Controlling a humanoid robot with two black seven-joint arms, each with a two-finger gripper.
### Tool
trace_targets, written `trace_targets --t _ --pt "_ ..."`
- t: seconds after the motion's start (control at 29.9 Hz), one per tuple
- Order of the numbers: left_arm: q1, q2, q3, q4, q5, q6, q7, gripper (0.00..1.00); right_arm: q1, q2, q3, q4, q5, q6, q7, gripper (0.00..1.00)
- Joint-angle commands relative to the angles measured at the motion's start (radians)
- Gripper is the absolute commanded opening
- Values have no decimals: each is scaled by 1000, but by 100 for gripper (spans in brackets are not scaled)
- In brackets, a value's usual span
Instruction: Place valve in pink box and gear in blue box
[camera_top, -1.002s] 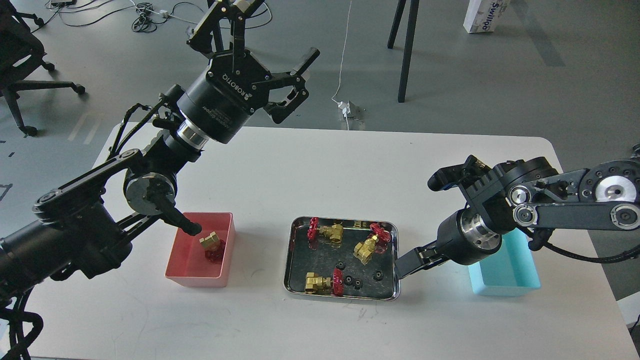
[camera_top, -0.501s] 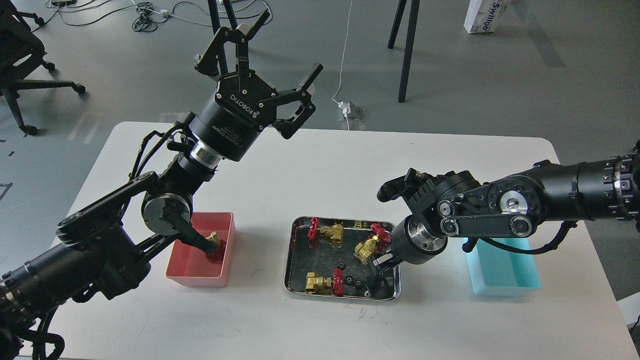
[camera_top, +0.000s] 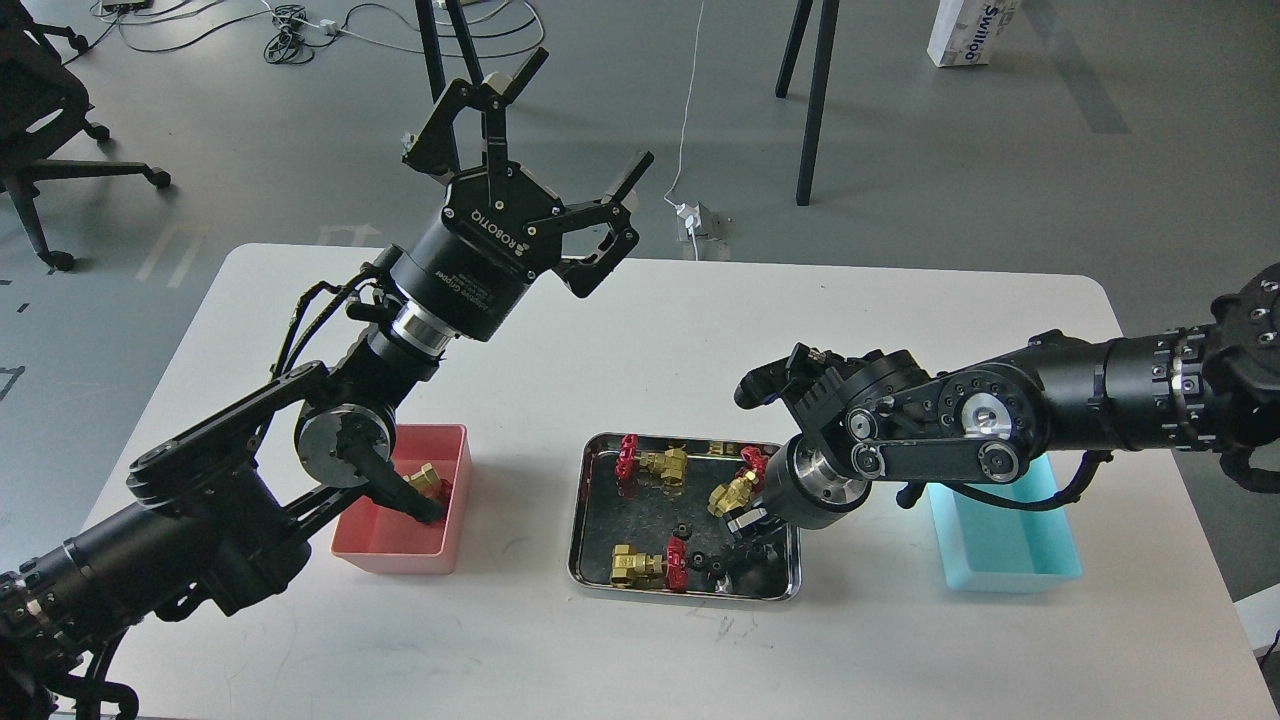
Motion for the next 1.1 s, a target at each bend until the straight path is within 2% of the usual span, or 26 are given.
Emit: trace_targets --t 0.0,1.07 --pt "11 4 -2 0 0 0 0 97 -10 20 0 -19 0 0 0 42" --pt "23 0 -2 7 2 0 0 98 -56 63 -25 -79 3 0 -2 46"
